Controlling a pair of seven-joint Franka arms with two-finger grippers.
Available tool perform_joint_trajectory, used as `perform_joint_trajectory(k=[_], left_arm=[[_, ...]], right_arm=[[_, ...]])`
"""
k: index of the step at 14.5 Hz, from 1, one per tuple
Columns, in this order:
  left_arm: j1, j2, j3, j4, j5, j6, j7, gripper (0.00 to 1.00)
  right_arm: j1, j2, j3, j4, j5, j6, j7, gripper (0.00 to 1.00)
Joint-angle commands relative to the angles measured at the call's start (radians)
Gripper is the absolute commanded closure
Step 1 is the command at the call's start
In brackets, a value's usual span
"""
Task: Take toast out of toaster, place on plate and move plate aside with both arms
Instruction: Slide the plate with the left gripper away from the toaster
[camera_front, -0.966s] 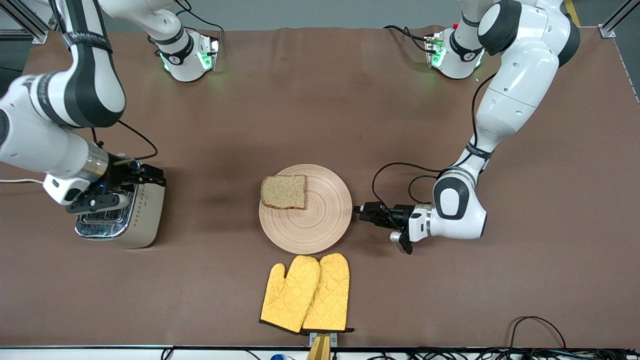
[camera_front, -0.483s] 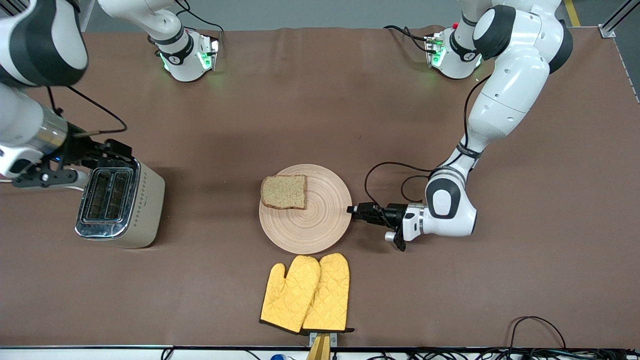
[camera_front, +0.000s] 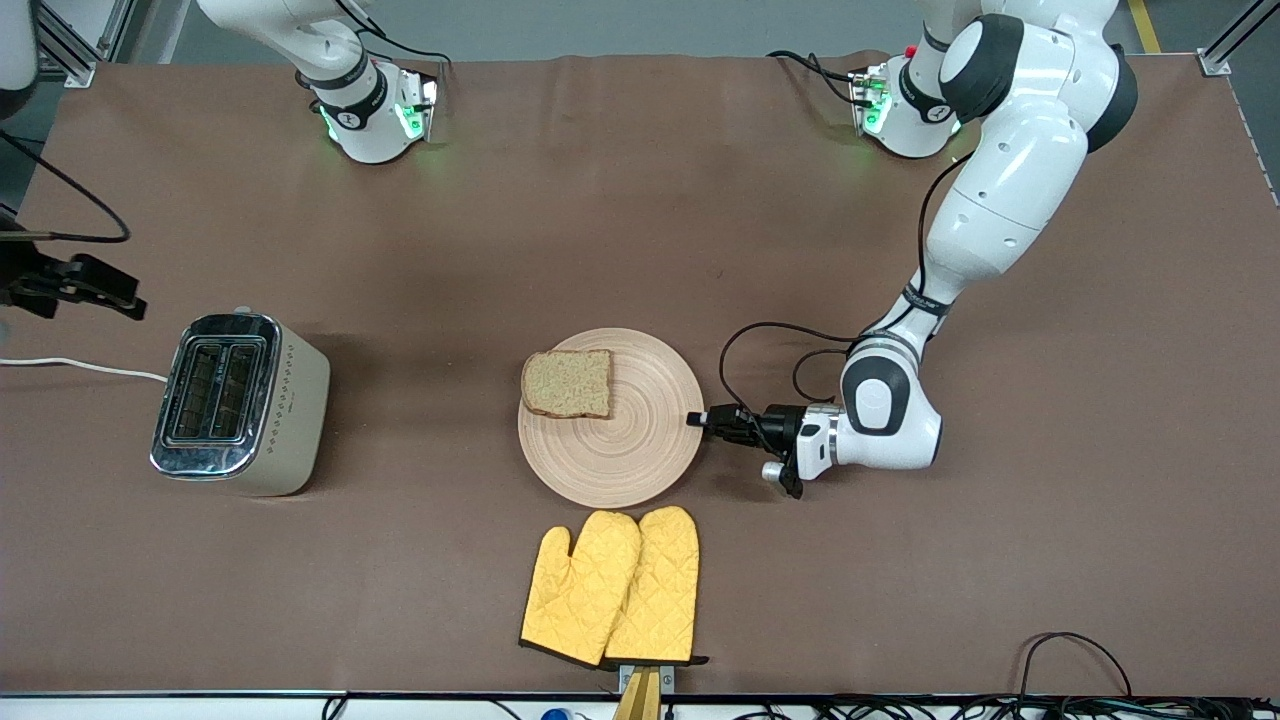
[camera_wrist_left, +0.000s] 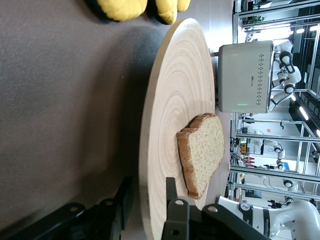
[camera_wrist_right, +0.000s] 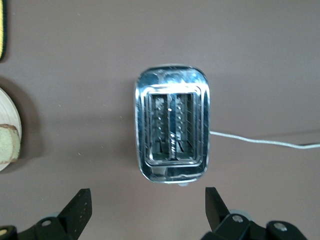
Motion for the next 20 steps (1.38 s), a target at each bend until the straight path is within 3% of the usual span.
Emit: perform_joint_trajectory(k=[1,6,14,20], left_arm=[[-0.003,0.007,0.000,0.003,-0.025,0.011,0.006,0.75],[-0.013,0.006,0.000,0.006,-0.025,0.017,0.006,0.99],[-0.007,-0.054,-0.002,0.015,-0.019,0.027,-0.105,1.00],[0.032,-0.196,0.006,0.001,-0.008,0.017,-0.258,1.00]], right_arm=[[-0.119,-0.031,0.138,0.012,-0.019,-0.032,0.004,0.00],[-0.181,-0.033,0.210,0.016,-0.023,-0.025,0.002,0.00],[-0.163,-0.033,0.210,0.016,-0.022,-0.024,0.011,0.00],[-0.161,-0.034,0.212,0.016,-0.023,-0.033,0.011,0.00]])
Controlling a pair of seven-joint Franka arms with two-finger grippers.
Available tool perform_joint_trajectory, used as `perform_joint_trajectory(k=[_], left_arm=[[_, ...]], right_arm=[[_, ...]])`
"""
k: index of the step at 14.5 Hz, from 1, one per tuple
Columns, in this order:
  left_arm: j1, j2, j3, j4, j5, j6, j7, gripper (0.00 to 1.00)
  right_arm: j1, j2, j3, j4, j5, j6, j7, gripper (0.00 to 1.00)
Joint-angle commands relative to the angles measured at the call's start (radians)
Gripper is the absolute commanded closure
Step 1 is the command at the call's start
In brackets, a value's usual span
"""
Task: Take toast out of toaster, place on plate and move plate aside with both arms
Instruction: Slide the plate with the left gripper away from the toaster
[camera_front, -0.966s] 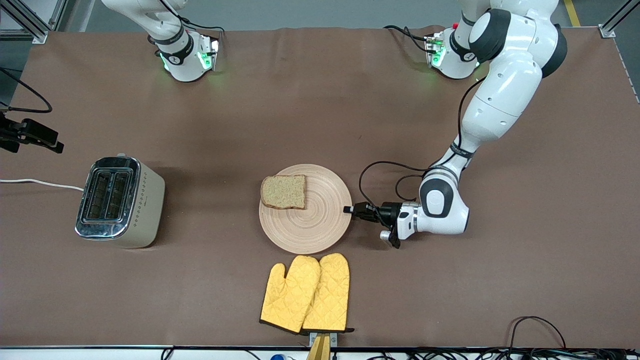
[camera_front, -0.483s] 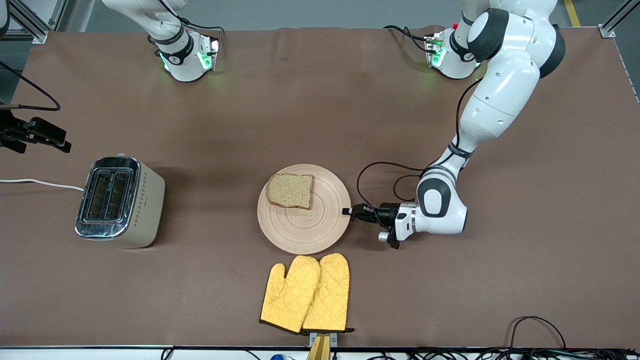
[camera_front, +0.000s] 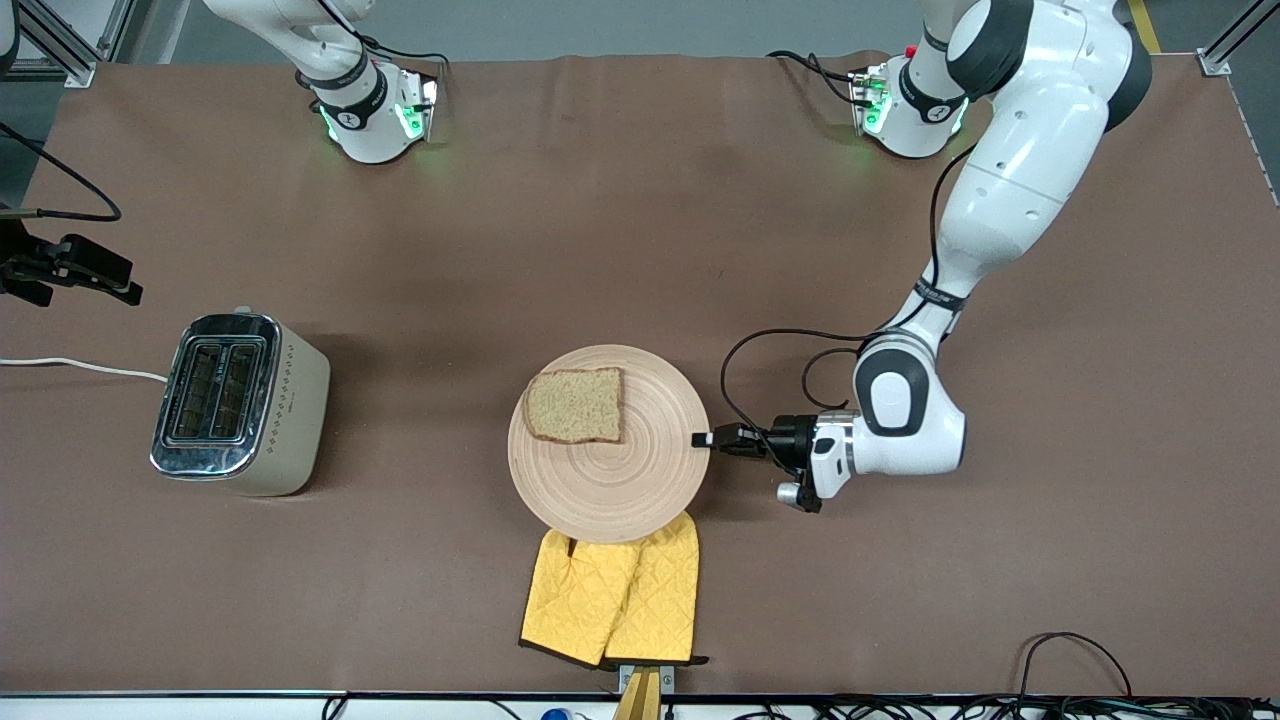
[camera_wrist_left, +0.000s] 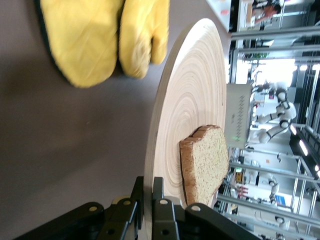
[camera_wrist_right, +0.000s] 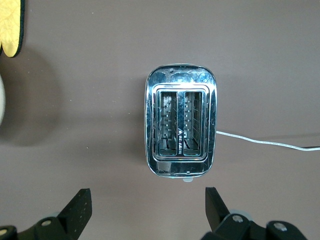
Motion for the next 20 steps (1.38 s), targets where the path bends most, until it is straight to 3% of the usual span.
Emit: perform_joint_trajectory(k=[1,8,16,20], left_arm=[[0.040,-0.109,0.005,-0.060,-0.007,-0.022,-0.022,1.00],[0.271,-0.298,0.003,-0.232,0.102,-0.106,-0.026,1.00],[0.609,-0.266,0.002,-0.174,0.313,-0.446,0.020,1.00],[0.689,-0.246,0.003,-0.161,0.369,-0.477,0.020,1.00]], right_arm=[[-0.007,-0.018,0.013,-0.009,-0.019,-0.011,0.008,0.00],[0.010,-0.022,0.011,-0.009,-0.020,-0.011,0.011,0.00],[0.012,-0.025,0.013,-0.009,-0.019,-0.027,0.011,0.00],[0.012,-0.025,0.014,-0.009,-0.019,-0.029,0.011,0.00]])
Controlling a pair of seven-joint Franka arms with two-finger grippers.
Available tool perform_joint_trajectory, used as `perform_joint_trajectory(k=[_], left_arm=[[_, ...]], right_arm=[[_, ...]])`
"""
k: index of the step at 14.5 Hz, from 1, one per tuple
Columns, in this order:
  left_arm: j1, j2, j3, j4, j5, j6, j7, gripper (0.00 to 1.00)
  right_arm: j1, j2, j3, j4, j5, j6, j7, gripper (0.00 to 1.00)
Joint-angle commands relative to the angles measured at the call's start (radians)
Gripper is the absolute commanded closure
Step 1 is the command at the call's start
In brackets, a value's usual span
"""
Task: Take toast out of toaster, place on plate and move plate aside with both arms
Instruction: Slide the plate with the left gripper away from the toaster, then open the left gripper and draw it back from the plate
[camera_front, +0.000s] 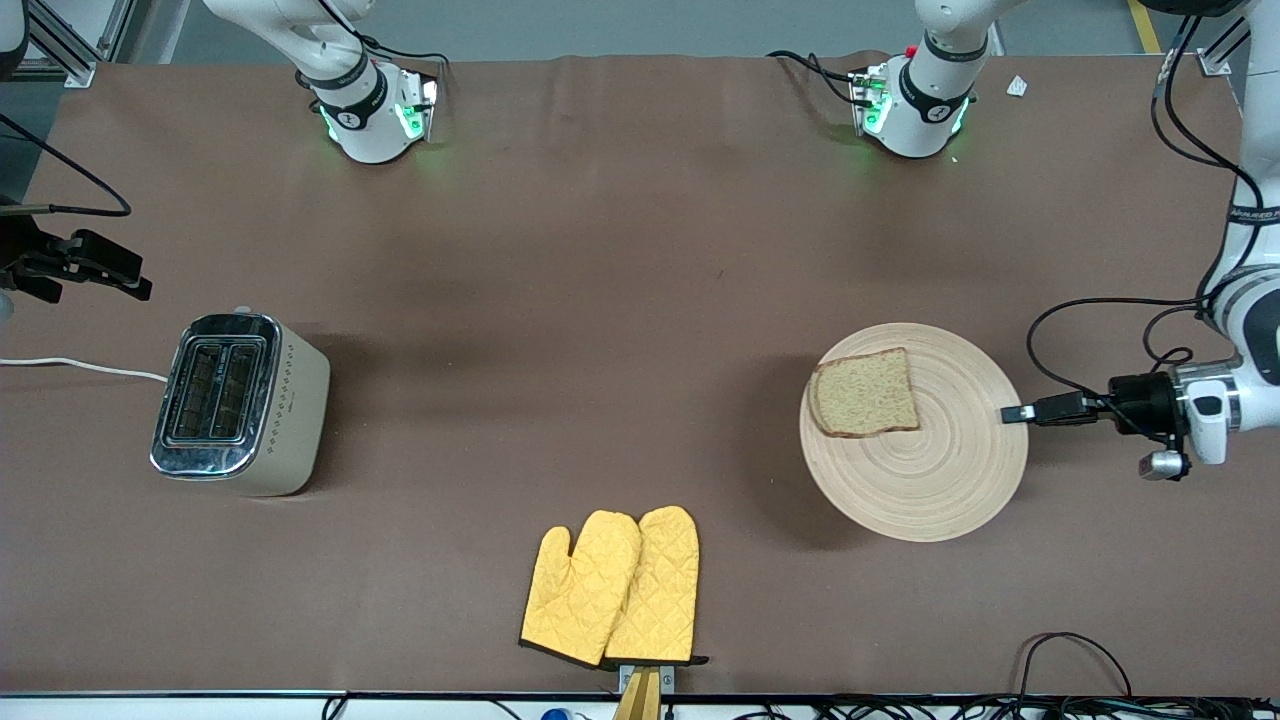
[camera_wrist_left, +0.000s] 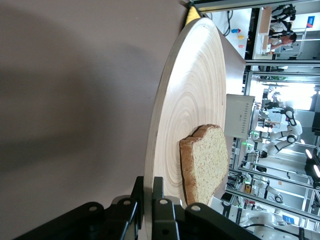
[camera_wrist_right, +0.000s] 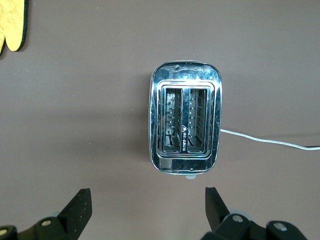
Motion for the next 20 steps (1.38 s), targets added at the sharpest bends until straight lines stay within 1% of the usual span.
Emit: perform_joint_trajectory(k=[1,3,4,7,8,10,12,20], left_arm=[[0.045,0.037,-0.010,0.024,0.012,-0.053,0.009,1.00],[0.085,0.093,-0.012,0.046,0.069,-0.055,0.059,1.00],[0.088,0.118,-0.012,0.069,0.075,-0.055,0.072,1.00],[0.100,0.152,-0.010,0.075,0.104,-0.055,0.113,1.00],[0.108,0.173,-0.008,0.083,0.106,-0.055,0.157,1.00],[0.112,0.225,-0.008,0.122,0.107,-0.054,0.230,1.00],[0.112,0.267,-0.008,0.168,0.113,-0.054,0.247,1.00],[0.108,0.314,-0.008,0.184,0.112,-0.046,0.270,0.98]], right_arm=[[0.001,-0.022,0.009,-0.010,-0.017,-0.017,0.008,0.00],[0.010,-0.022,0.009,-0.010,-0.017,-0.016,0.013,0.00],[0.016,-0.022,0.009,-0.008,-0.017,-0.013,0.014,0.00],[0.027,-0.022,0.007,-0.007,-0.018,-0.013,0.014,0.00],[0.027,-0.022,0.009,-0.007,-0.018,-0.013,0.016,0.00],[0.027,-0.022,0.007,-0.007,-0.018,-0.016,0.016,0.00],[0.024,-0.024,0.004,-0.007,-0.017,-0.017,0.016,0.00],[0.029,-0.032,0.006,-0.005,-0.013,-0.008,0.018,0.00]])
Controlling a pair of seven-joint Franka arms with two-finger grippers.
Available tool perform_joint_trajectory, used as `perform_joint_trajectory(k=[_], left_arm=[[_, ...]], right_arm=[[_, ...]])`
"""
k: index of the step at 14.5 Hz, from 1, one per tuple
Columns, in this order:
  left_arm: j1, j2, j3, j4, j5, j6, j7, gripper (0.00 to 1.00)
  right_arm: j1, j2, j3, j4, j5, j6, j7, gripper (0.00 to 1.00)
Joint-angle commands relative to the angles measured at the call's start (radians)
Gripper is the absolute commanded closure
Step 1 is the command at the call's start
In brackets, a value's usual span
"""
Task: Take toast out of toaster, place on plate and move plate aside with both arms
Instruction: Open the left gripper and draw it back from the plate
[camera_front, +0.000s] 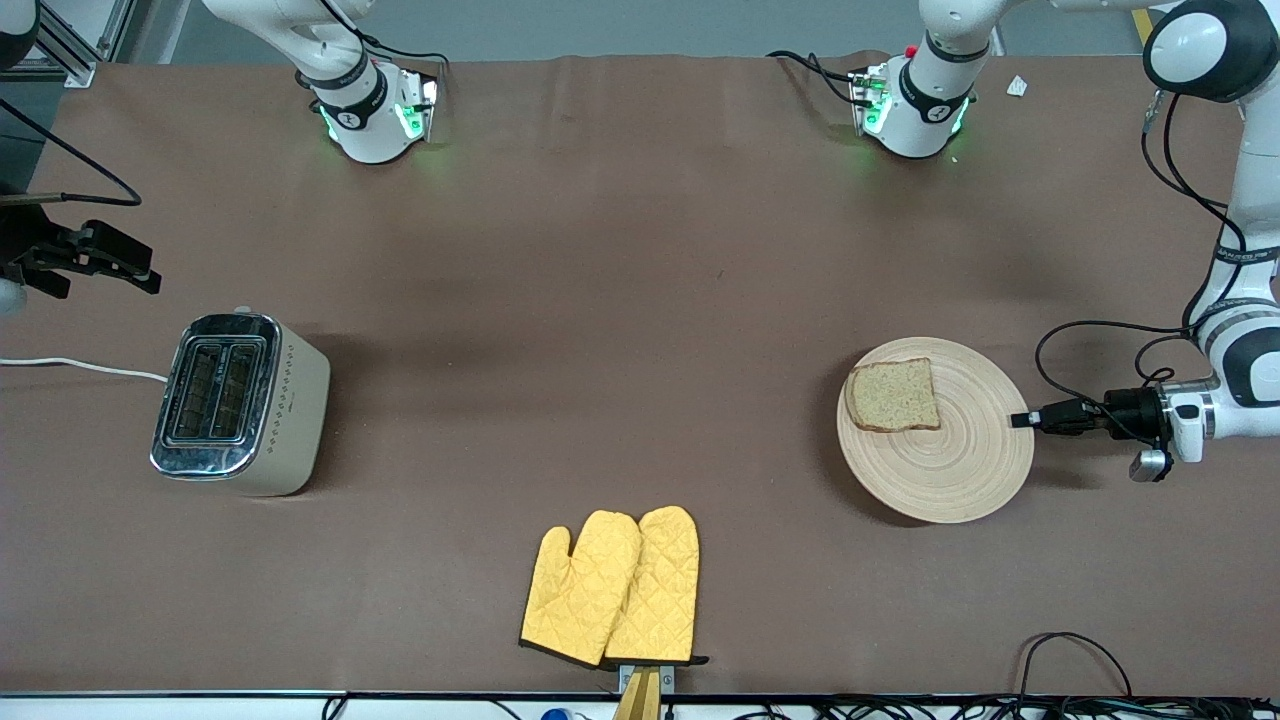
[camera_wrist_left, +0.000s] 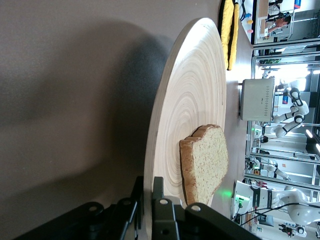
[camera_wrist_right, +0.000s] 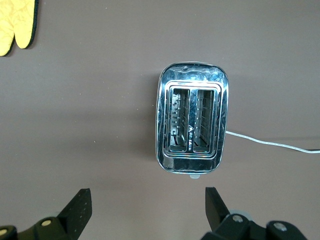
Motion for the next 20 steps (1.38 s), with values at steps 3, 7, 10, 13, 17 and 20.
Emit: perform_joint_trajectory(k=[3,7,10,13,17,20], left_arm=[[0.002,0.018,-0.009,0.036,0.007,-0.030,0.020,0.95],[-0.008,0.041,-0.009,0.037,0.008,-0.003,0.037,0.92],[-0.009,0.043,-0.007,0.037,0.008,0.006,0.052,0.89],[-0.011,0.040,-0.007,0.063,0.052,0.011,0.052,0.39],[-0.024,0.023,-0.010,0.141,0.187,0.013,0.046,0.00],[-0.046,-0.006,-0.026,0.198,0.341,0.013,0.040,0.00]], right_arm=[[0.020,-0.021,0.004,-0.010,-0.015,-0.003,0.016,0.00],[0.034,-0.024,0.006,-0.013,-0.015,-0.011,0.064,0.00],[0.031,-0.021,0.001,-0.013,-0.018,0.002,0.069,0.00],[0.014,-0.017,-0.005,-0.013,-0.018,0.018,0.069,0.00],[0.008,-0.014,-0.005,-0.013,-0.015,0.048,0.069,0.00],[0.010,-0.014,-0.005,-0.013,-0.012,0.046,0.069,0.00]])
